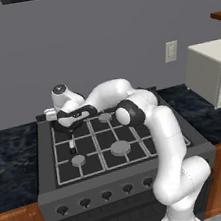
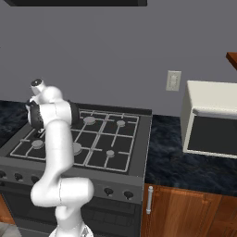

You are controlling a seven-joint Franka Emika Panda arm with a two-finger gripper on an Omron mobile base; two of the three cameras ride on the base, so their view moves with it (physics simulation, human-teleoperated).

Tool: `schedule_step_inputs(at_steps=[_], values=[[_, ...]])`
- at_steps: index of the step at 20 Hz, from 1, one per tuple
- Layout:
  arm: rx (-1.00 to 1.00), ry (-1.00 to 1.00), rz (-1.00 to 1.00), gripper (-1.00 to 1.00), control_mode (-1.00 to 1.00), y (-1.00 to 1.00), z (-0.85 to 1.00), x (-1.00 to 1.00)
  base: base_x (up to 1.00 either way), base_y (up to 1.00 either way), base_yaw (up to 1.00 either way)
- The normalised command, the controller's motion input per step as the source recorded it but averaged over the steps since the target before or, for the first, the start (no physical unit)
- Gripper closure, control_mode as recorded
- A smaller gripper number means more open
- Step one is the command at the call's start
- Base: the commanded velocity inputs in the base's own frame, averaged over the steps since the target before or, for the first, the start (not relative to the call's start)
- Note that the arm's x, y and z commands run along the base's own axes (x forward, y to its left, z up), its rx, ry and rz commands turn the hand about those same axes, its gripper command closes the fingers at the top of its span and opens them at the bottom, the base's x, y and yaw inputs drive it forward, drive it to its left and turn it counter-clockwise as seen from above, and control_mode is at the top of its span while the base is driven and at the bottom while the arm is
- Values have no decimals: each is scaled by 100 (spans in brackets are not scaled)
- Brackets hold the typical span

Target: Put the broccoli and bell pepper in the pan. Then turn on the rear left burner and set the heat to medium.

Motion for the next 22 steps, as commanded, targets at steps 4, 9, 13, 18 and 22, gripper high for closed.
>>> schedule_step_inputs(at_steps=[4, 9, 13, 18, 22], values=[[0, 0, 3, 100, -100, 2, -22, 40, 0, 0, 0], [0, 3, 3, 100, -100, 0, -14, 23, 0, 0, 0], [0, 3, 0, -100, -100, 0, 0, 0, 0, 0, 0], [0, 1, 0, -100, -100, 0, 0, 0, 0, 0, 0], [0, 0, 0, -100, -100, 0, 0, 0, 0, 0, 0]])
